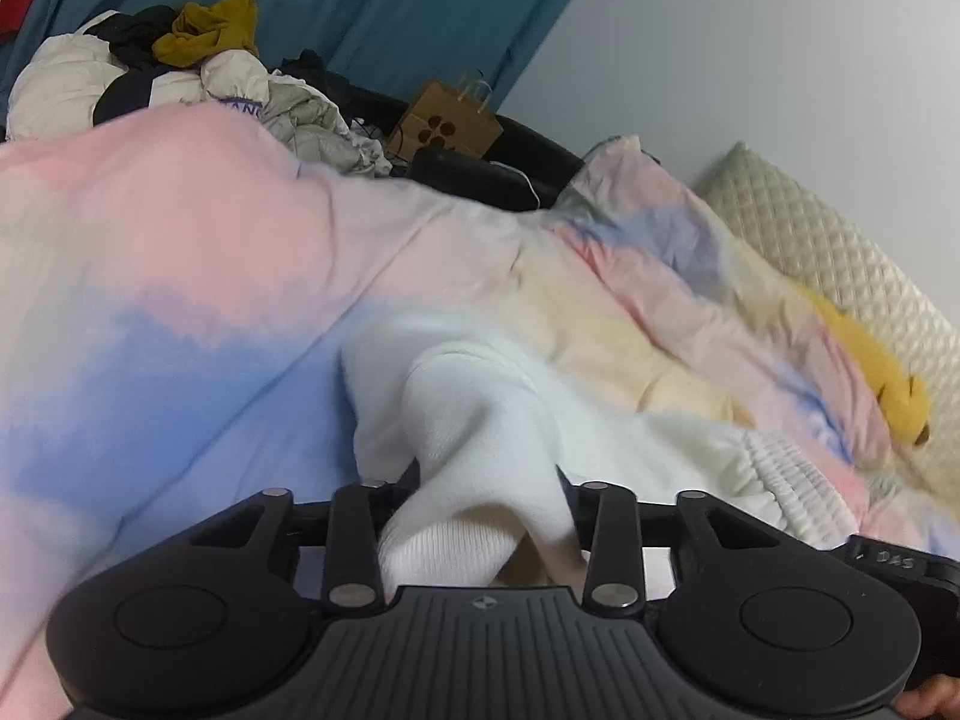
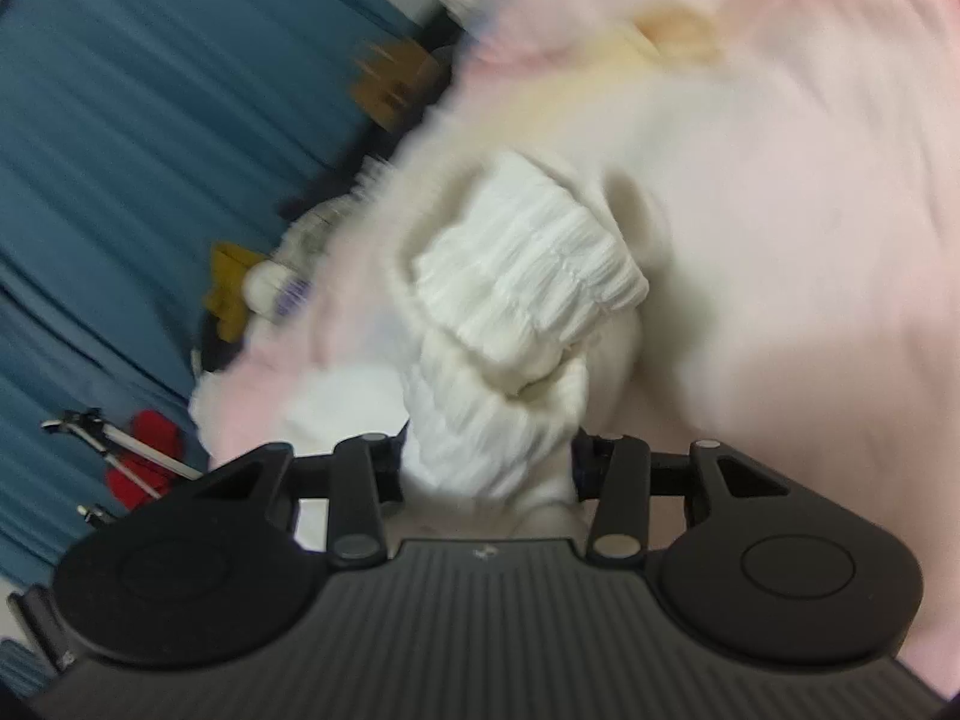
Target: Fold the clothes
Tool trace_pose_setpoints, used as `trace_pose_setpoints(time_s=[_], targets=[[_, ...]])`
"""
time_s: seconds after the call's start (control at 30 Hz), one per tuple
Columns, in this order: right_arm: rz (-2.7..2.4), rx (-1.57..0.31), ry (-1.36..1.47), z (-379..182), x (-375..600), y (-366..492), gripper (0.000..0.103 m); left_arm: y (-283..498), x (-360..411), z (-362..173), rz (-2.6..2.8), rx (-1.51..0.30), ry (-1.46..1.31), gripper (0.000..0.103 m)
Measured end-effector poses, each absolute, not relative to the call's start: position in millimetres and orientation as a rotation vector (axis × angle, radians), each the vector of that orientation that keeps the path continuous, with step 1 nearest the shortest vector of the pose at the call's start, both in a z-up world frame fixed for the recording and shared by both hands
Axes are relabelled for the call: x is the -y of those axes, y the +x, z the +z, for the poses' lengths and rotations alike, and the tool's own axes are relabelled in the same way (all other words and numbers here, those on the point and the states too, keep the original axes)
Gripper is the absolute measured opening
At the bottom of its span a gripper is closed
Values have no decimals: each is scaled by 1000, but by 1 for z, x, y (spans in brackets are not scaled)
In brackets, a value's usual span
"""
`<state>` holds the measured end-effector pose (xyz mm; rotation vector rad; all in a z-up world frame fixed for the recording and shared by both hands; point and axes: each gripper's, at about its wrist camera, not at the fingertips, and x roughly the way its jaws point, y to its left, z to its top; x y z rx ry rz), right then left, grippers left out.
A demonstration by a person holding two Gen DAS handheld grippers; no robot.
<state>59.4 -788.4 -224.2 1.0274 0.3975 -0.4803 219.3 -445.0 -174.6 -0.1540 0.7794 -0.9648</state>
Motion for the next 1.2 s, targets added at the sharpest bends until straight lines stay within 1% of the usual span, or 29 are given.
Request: trace_pose_setpoints(time_s=[0.03, 0.13, 0.17, 0.2, 0.23, 0.27, 0.4, 0.57, 0.73, 0.8, 0.9, 0.97, 1.2], targets=[[-481, -394, 1033, -232, 786, 56, 45, 219, 438, -183, -974, -790, -149, 50], [-473, -380, 1052, -249, 782, 44, 49, 220, 427, -194, -1010, -777, -98, 57], [-466, -374, 1059, -251, 783, 39, 51, 219, 425, -192, -1007, -782, -99, 58], [-460, -375, 1072, -251, 783, 35, 52, 220, 423, -189, -1000, -789, -102, 63], [-458, -386, 1093, -249, 782, 31, 54, 216, 419, -182, -992, -787, -95, 65], [-455, -396, 1115, -246, 782, 27, 58, 209, 413, -174, -984, -780, -83, 65], [-502, -445, 1072, -216, 767, -2, 58, 183, 386, -137, -965, -756, -57, 68], [-540, -435, 929, -167, 727, -42, 58, 138, 358, -84, -967, -670, -13, 75], [-494, -396, 744, -117, 680, -66, 58, 83, 322, -39, -968, -567, 55, 87], [-470, -372, 682, -100, 660, -73, 58, 63, 304, -26, -954, -533, 62, 93], [-444, -360, 586, -85, 628, -77, 59, 34, 273, -9, -943, -502, 56, 95], [-429, -355, 535, -76, 606, -80, 59, 18, 253, 0, -940, -492, 45, 102], [-436, -335, 441, -67, 549, -90, 59, -35, 193, 27, -913, -423, 60, 103]])
